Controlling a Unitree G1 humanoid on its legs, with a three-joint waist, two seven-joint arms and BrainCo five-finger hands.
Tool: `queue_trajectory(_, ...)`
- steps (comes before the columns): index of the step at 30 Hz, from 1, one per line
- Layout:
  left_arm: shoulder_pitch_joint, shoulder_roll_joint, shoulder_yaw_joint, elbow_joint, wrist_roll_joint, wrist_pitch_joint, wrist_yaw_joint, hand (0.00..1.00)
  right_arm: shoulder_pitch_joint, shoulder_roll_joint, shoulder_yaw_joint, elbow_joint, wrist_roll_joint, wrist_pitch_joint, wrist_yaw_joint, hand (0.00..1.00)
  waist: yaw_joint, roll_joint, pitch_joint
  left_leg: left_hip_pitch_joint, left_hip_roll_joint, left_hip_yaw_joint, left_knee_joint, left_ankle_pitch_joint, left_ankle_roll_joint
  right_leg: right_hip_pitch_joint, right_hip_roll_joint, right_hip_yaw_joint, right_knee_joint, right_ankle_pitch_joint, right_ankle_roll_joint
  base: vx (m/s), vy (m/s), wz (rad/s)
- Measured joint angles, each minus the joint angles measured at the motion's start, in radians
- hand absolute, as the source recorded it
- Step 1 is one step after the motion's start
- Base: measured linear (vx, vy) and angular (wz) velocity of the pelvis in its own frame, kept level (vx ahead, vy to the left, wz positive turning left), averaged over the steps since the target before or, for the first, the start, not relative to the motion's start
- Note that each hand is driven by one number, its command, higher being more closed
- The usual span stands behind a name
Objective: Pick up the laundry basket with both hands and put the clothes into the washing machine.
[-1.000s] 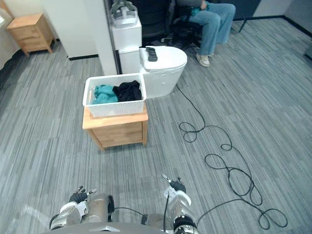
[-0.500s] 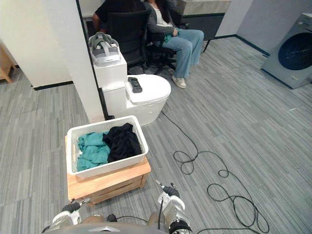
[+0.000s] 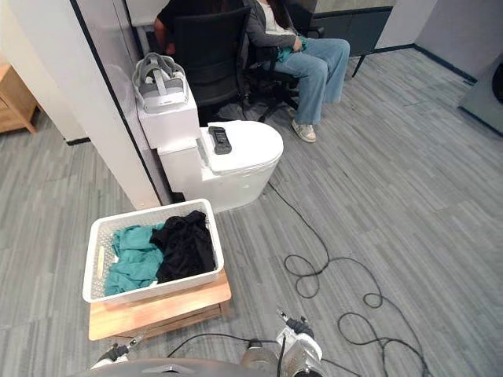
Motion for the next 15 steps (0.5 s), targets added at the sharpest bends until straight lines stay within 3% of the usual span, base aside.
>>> queue_trajectory(3, 0.028, 0.004, 0.065, -0.018, -0.067, 0.003, 0.028, 0.0, 0.062, 0.006, 0.0, -0.185, -0.006, -0.01, -0.022, 0.0, -0.006, -0.017, 0.006, -0.017, -0.005, 0.001, 0.001, -0.002, 0.002, -0.005, -0.004, 0.003, -0.024, 0.009, 0.0, 0.0, 0.014, 0.0)
queue_trajectory(6, 0.085, 0.018, 0.144, -0.056, -0.116, 0.003, 0.044, 0.0, 0.115, 0.006, -0.046, -0.346, -0.034, -0.017, -0.036, 0.0, -0.013, -0.01, 0.009, -0.044, -0.017, 0.004, 0.001, -0.005, 0.009, -0.019, -0.014, 0.005, -0.051, 0.025, 0.01, 0.02, 0.052, -0.01)
queue_trajectory(9, 0.107, 0.058, 0.216, -0.085, -0.126, 0.003, 0.058, 0.0, 0.118, 0.0, -0.095, -0.451, -0.06, -0.023, -0.067, 0.0, -0.017, 0.011, 0.021, -0.054, -0.024, 0.002, 0.001, -0.007, 0.012, -0.02, -0.021, 0.001, -0.07, 0.034, 0.015, 0.04, 0.042, 0.03)
queue_trajectory(13, 0.109, 0.114, 0.249, -0.179, -0.134, -0.012, 0.065, 0.0, 0.085, -0.022, -0.111, -0.586, -0.095, -0.039, -0.096, 0.0, -0.023, 0.06, 0.039, -0.083, -0.035, -0.007, 0.004, -0.005, 0.015, -0.028, -0.026, -0.004, -0.103, 0.054, 0.019, 0.02, 0.025, 0.05)
queue_trajectory(15, 0.108, 0.143, 0.249, -0.219, -0.134, -0.024, 0.067, 0.0, 0.062, -0.022, -0.108, -0.639, -0.095, -0.047, -0.096, 0.0, -0.026, 0.071, 0.04, -0.094, -0.036, -0.013, 0.005, -0.005, 0.016, -0.03, -0.025, -0.007, -0.12, 0.063, 0.02, 0.02, 0.007, 0.04)
